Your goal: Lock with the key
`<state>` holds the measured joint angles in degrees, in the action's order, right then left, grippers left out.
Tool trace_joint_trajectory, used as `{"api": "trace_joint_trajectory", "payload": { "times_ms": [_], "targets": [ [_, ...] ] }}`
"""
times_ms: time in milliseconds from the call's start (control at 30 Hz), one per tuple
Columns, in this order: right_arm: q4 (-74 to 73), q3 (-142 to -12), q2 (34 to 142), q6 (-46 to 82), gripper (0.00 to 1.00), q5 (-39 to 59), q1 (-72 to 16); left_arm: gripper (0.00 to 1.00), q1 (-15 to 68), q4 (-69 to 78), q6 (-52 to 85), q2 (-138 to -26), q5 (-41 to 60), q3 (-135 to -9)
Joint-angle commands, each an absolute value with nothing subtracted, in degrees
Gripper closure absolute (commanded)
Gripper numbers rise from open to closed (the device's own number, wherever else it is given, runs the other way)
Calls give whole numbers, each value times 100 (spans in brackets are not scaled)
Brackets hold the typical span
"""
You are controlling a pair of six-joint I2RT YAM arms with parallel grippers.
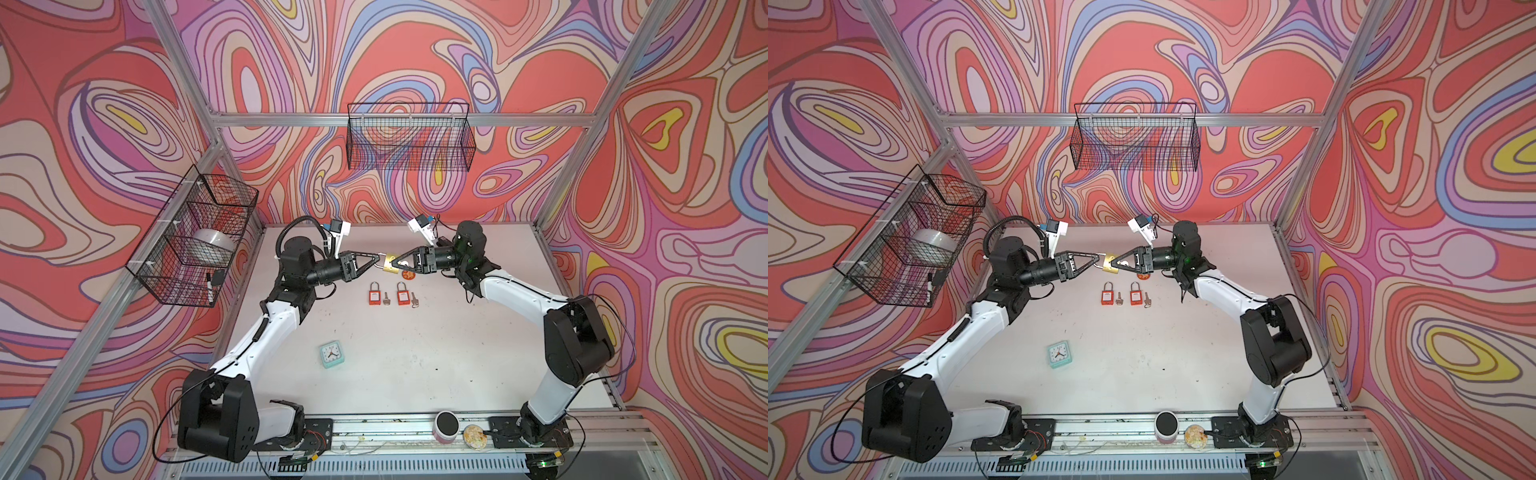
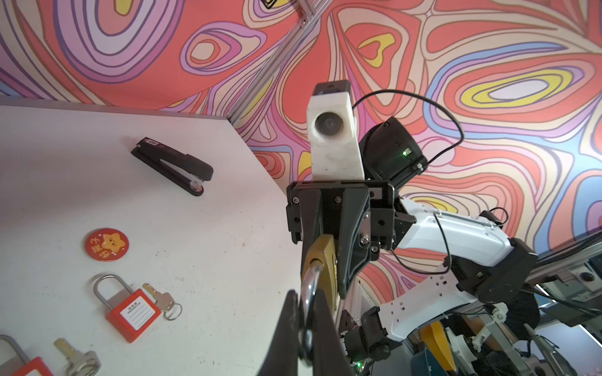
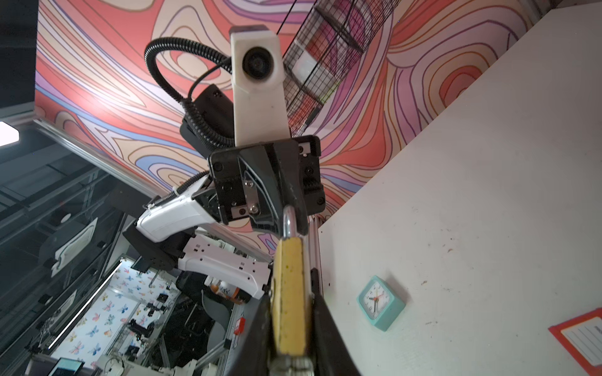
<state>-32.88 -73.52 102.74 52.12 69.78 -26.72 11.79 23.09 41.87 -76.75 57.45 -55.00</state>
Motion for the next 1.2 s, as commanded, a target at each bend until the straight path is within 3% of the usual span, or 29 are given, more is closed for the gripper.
{"api": "trace_joint_trajectory", "payload": {
  "times_ms": [0, 67, 267, 333, 367, 633, 867, 967, 1167],
  "targets": [
    [-4610, -7153, 10463, 5983, 100, 6565, -3392, 100, 1351, 4031, 5221, -7756, 6340, -4957],
    [-3956, -6974, 10191, 5620, 100, 6584, -3197, 100, 804, 4641, 5842, -7704, 6662, -4993],
    [-2421, -7416, 9719, 4550, 100, 6670, -2729, 99, 738, 4866, 6126, -7703, 6981, -4916],
    [-1997, -7508, 9670, 4232, 100, 6667, -2667, 79, 738, 5350, 6377, -7704, 6982, -4685],
    [-1910, -7510, 9668, 4169, 100, 6639, -2654, 73, 738, 5497, 6428, -7692, 6955, -4598],
    [-2502, -7198, 9611, 4531, 100, 6527, -2637, 56, 738, 5163, 6127, -7550, 6702, -4465],
    [-2319, -7176, 9546, 4449, 100, 6574, -2658, 52, 738, 4913, 5849, -7691, 6724, -4587],
    [-2302, -7160, 9536, 4447, 100, 6584, -2702, 59, 747, 5009, 5932, -7860, 6856, -4716],
    [-2068, -7292, 9669, 4316, 100, 6634, -2886, 60, 807, 4848, 5890, -7998, 6999, -4861]
  ]
}}
